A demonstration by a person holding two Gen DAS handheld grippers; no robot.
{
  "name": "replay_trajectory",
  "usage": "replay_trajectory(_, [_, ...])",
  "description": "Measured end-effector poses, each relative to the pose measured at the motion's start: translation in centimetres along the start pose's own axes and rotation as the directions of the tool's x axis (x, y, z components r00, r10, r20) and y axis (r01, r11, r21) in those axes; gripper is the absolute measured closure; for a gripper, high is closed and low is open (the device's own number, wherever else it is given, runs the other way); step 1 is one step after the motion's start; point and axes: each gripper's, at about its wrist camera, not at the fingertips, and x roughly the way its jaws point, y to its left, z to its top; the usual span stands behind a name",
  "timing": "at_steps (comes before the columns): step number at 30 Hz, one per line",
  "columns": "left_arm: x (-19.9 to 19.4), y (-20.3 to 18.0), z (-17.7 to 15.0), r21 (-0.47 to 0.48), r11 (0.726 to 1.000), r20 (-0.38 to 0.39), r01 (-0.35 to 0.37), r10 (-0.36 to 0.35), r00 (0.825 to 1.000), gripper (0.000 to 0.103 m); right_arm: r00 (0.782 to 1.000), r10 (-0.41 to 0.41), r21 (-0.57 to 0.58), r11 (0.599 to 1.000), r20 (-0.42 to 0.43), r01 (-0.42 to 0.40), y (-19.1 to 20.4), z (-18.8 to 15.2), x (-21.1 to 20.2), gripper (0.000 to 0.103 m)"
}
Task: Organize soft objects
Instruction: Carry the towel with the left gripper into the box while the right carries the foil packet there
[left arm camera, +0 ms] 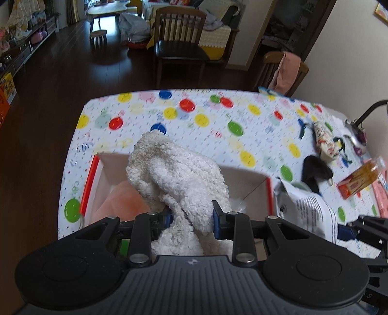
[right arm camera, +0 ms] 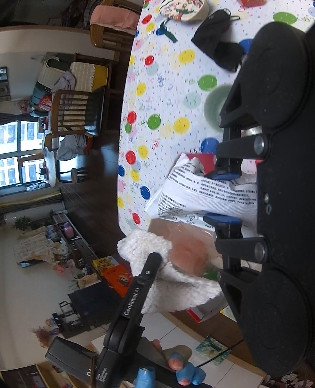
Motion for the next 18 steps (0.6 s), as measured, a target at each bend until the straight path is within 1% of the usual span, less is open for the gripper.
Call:
replay_trajectory(11, [3.1, 2.0, -3.2, 0.125, 0.992, -0.069, 0.006, 0.003, 0.998, 0.073, 0.996, -0.058, -0.098, 0.994, -0.074, 0.051, 4.8, -0.1, 5.7, 0.077])
replay_trajectory(15, [3.9, 2.3, -4.5, 0.182, 0.983, -0.079, 0.006, 0.009, 0.997, 0.073, 0.991, -0.088, -0.152, 0.986, -0.101, 0.072, 6.1, -0.6, 7.5, 0.077])
replay_trajectory(18, [4.6, 2.4, -5.1, 0.207, 0.978, -0.084, 0.005, 0.013, 0.996, 0.073, 0.986, -0.114, -0.184, 0.979, -0.118, 0.091, 6.9, -1.0, 8.6, 0.077])
